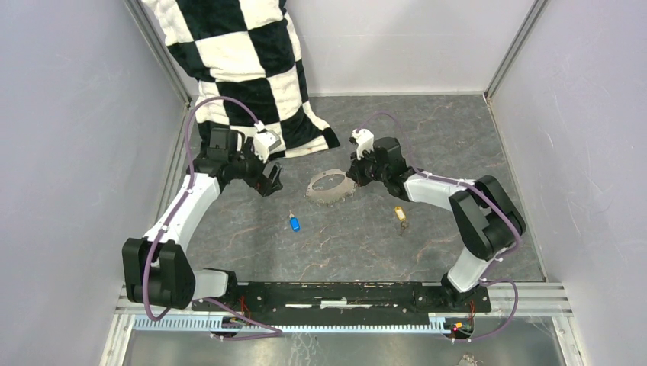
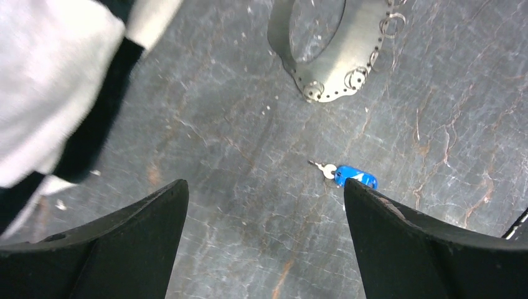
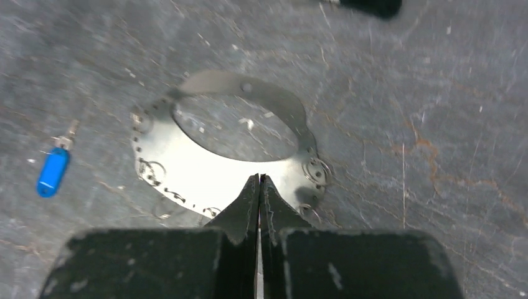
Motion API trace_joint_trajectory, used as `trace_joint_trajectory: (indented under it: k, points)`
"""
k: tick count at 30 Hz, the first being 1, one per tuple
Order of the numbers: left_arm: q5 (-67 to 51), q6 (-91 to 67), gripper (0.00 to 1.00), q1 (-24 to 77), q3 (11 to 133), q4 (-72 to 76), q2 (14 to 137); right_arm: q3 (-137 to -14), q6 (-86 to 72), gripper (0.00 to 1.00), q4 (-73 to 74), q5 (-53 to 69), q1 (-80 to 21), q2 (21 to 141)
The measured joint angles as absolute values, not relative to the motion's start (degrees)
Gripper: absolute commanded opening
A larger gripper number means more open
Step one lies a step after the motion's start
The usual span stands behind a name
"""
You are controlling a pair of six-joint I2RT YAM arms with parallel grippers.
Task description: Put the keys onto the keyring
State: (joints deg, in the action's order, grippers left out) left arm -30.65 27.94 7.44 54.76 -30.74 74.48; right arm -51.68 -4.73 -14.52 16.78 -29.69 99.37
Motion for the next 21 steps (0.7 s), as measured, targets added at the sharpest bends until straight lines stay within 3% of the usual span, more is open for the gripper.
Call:
trace_joint_trajectory:
  k: [2, 7, 11, 21]
  points:
    - [-30.9, 29.3, 1.00, 7.7, 57.3, -32.2, 74.5, -51.7, -4.8, 0.39, -15.1, 16.9, -30.4, 97.4]
    - [-32.1, 31.2, 1.00, 8.4, 62.0, -34.5, 74.7, -51.7, -3.2, 0.82, -15.4, 14.5, -31.2, 96.2]
    - [-33.0, 31.2, 1.00, 8.5, 62.0, -35.7, 75.1, -53.5, -1.0, 0.86, -12.6, 11.0, -31.1, 98.5]
    - [-33.3, 31.2, 1.00, 8.5, 61.2, -37.3, 75.1, -58.0, 3.1, 0.72, -10.2, 7.5, -31.0, 106.7]
